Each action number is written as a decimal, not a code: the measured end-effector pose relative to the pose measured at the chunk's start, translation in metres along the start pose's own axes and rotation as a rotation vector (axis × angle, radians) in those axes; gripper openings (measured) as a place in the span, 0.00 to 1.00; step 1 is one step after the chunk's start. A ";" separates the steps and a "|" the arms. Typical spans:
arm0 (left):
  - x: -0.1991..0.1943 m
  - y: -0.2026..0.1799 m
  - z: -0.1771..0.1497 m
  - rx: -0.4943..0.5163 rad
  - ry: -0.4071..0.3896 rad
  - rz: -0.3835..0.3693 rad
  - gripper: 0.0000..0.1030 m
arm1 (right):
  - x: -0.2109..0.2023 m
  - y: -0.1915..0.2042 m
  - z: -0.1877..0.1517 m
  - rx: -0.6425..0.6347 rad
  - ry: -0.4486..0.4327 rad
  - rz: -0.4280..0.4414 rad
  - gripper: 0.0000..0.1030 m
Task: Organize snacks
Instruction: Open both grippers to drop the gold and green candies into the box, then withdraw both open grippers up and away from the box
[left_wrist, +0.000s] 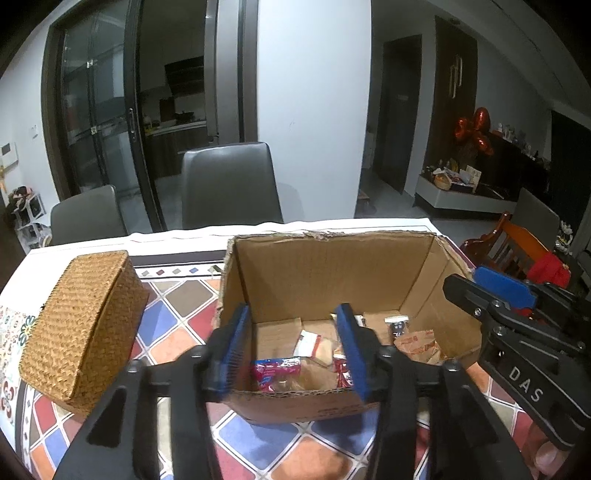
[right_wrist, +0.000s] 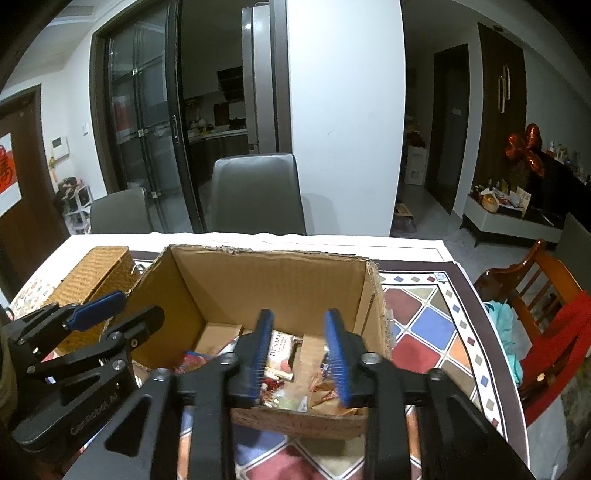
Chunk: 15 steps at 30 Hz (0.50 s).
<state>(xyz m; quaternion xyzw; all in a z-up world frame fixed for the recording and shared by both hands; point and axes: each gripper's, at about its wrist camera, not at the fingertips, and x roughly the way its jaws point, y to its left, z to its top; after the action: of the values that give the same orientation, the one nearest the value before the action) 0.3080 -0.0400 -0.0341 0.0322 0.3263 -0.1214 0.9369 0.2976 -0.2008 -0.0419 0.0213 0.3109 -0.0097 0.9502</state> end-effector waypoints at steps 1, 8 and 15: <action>-0.002 0.000 0.000 -0.002 -0.006 0.006 0.57 | 0.000 0.001 0.001 0.001 -0.002 -0.002 0.39; -0.009 0.002 0.001 -0.008 -0.017 0.034 0.69 | -0.007 -0.002 0.000 0.014 -0.009 -0.013 0.50; -0.023 0.002 -0.001 -0.017 -0.030 0.047 0.76 | -0.022 -0.004 -0.001 0.026 -0.026 -0.016 0.59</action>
<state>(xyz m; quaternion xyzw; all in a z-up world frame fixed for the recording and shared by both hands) 0.2901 -0.0334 -0.0206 0.0303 0.3122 -0.0969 0.9446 0.2791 -0.2043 -0.0299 0.0311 0.2986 -0.0214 0.9536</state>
